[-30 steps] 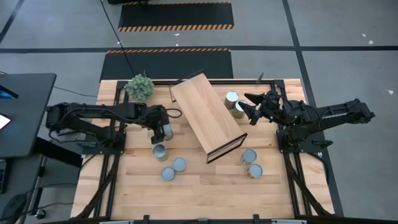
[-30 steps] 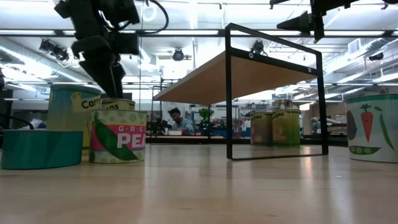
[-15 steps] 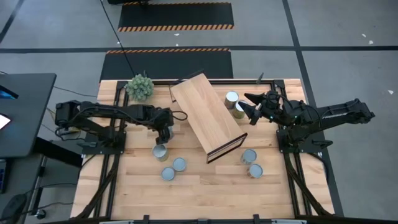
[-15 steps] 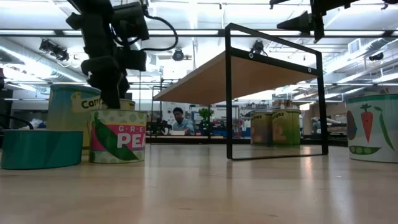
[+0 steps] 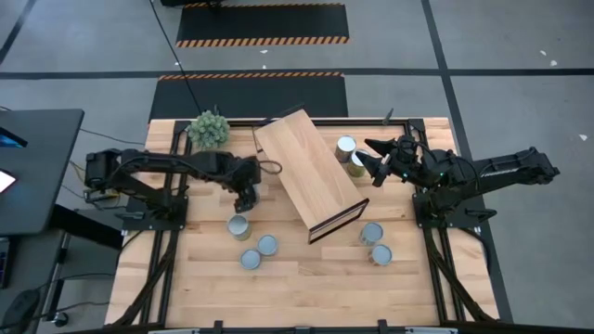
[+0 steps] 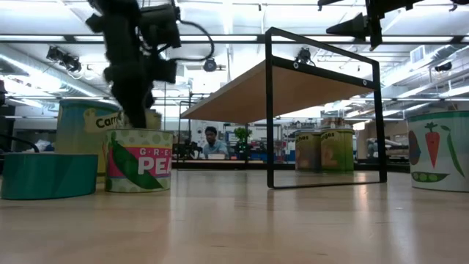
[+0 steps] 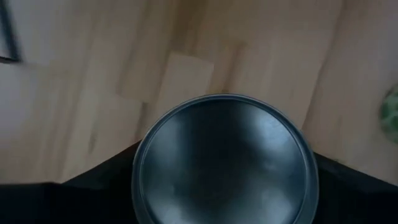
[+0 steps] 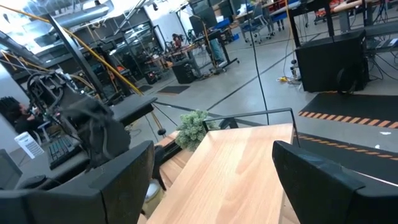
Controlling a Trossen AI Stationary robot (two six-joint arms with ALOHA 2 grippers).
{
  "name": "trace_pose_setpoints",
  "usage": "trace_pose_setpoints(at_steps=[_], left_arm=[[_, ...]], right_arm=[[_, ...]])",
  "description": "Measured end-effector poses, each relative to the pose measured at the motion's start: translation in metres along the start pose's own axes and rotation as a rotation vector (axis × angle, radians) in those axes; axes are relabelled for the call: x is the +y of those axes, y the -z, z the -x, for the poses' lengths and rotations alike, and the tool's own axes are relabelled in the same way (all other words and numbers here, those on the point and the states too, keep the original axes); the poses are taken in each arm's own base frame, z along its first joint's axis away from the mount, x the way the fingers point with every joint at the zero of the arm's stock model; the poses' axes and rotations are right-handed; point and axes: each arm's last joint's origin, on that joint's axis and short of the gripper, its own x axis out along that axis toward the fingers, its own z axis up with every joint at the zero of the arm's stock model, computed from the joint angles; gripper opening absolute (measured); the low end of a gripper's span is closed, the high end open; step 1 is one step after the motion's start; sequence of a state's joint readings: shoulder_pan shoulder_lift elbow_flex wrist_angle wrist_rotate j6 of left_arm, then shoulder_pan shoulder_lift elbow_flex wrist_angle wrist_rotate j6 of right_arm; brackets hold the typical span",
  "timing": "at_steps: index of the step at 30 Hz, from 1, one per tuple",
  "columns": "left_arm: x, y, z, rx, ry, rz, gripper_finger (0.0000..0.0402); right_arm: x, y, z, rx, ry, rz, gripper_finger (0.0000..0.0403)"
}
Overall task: Pick and place cans onto a shelf
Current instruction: Put the large canned peas on the shelf
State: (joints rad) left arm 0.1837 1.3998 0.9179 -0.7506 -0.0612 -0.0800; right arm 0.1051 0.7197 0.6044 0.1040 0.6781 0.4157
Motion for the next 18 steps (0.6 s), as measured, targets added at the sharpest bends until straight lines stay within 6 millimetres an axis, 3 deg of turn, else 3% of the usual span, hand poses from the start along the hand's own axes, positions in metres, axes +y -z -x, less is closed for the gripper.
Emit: trace_pose_setpoints(at_steps=[3, 10, 14, 18], left_arm=[[0.010, -0.015, 0.026, 0.014, 0.001, 0.023, 0.0304], [0.043, -0.052, 0.108, -0.091, 0.002, 0.176, 0.0304], [0.055, -0.077, 0.126, -0.128, 0.009, 0.237, 0.0304], [0.063, -0.109, 0.132, -0.155, 0.001, 0.203, 0.0304]], right_arm=[[0.000, 0.000, 0.000, 0.000, 0.000, 0.000, 0.0334], [0.000, 0.000, 0.000, 0.007, -0.017, -0.001, 0.0334], [0.000, 0.000, -0.001, 0.016, -0.036, 0.000, 0.0334], [-0.001, -0.001, -0.002, 0.012, -0.027, -0.001, 0.0334]])
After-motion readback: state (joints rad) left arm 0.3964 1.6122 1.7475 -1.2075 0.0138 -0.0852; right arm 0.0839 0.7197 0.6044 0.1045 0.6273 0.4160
